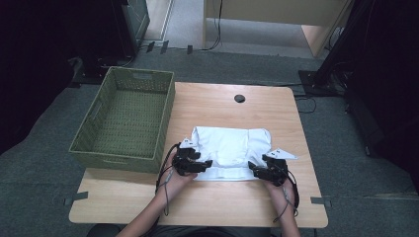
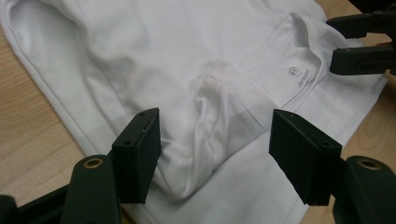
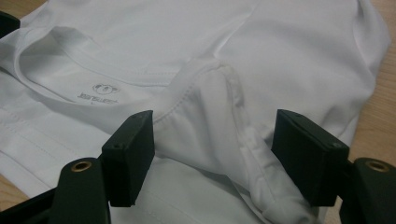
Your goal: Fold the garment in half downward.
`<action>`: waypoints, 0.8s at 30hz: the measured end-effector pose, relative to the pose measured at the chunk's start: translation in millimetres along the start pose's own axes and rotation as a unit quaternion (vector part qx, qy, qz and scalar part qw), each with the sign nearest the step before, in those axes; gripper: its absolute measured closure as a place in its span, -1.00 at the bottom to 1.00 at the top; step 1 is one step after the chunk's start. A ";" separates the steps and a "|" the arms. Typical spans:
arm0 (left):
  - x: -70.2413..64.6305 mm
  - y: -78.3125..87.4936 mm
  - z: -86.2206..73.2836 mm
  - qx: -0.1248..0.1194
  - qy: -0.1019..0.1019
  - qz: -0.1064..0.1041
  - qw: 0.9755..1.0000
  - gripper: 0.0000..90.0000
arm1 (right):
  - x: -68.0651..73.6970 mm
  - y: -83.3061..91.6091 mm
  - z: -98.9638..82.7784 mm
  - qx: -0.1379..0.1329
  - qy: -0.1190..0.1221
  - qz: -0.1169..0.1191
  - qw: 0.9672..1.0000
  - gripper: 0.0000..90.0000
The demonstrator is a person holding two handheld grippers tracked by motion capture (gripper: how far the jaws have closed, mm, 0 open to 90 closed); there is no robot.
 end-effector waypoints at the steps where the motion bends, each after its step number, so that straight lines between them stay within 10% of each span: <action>1: -0.5 0.4 0.6 -0.001 -0.001 -0.001 1.000 -0.23 | -0.7 0.5 -0.6 -0.001 0.000 0.000 1.000 -0.33; 24: 19.7 14.9 15.3 -0.032 -0.002 0.031 0.999 -0.24 | -2.5 -0.3 15.2 -0.028 -0.017 -0.032 0.999 -0.37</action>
Point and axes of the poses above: each handheld gripper's, and its own axes: y roughly backward along the jaws, z roughly out of its top, x roughly to its left, the point moved 6 cm from there along -y, roughly forward along the jaws, and after that the axes turned 10 degrees about -z, right-handed, at the moved point
